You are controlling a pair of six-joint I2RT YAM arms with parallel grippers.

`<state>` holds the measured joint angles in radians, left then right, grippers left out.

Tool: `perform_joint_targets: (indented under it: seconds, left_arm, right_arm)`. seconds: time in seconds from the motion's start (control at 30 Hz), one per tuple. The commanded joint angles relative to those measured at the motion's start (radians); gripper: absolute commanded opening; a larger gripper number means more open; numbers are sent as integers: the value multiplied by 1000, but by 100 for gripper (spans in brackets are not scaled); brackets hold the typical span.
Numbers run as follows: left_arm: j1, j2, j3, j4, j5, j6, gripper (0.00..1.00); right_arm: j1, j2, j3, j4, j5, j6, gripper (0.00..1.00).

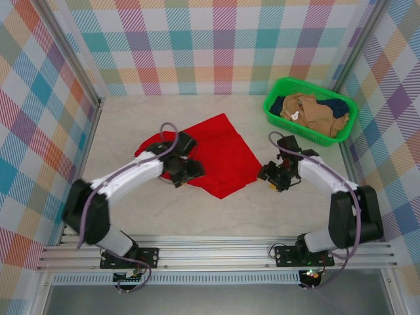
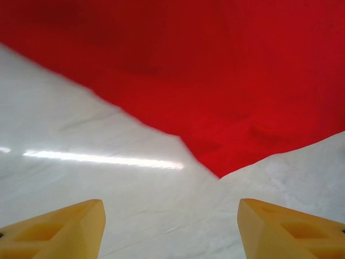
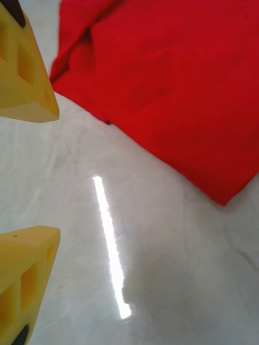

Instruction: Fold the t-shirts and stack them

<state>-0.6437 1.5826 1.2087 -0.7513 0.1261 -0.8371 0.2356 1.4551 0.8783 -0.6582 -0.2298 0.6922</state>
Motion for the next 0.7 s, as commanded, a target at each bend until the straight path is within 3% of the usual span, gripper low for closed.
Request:
perform_joint_targets:
  seconds: [0.0, 0.13, 0.3, 0.43, 0.53, 0.67]
  left_arm:
    - [-46, 159, 161, 18, -41, -1, 67]
    - [-79, 356, 369, -193, -90, 54, 67]
    - [-100, 464, 477, -269, -127, 109, 67]
    - [-108, 539, 520, -296, -186, 147, 64]
    - [-109, 563, 522, -292, -225, 169, 53]
    - [-108, 561, 521, -292, -263, 197, 19]
  right_arm:
    - [2, 99, 56, 91, -5, -14, 54]
    - [1, 218, 122, 116, 26, 13, 55]
    - [0, 306, 190, 84, 83, 44, 53]
    - [1, 348, 216, 84, 102, 53, 46]
    - [1, 379, 235, 75, 128, 54, 35]
    - [1, 385, 262, 67, 145, 56, 16]
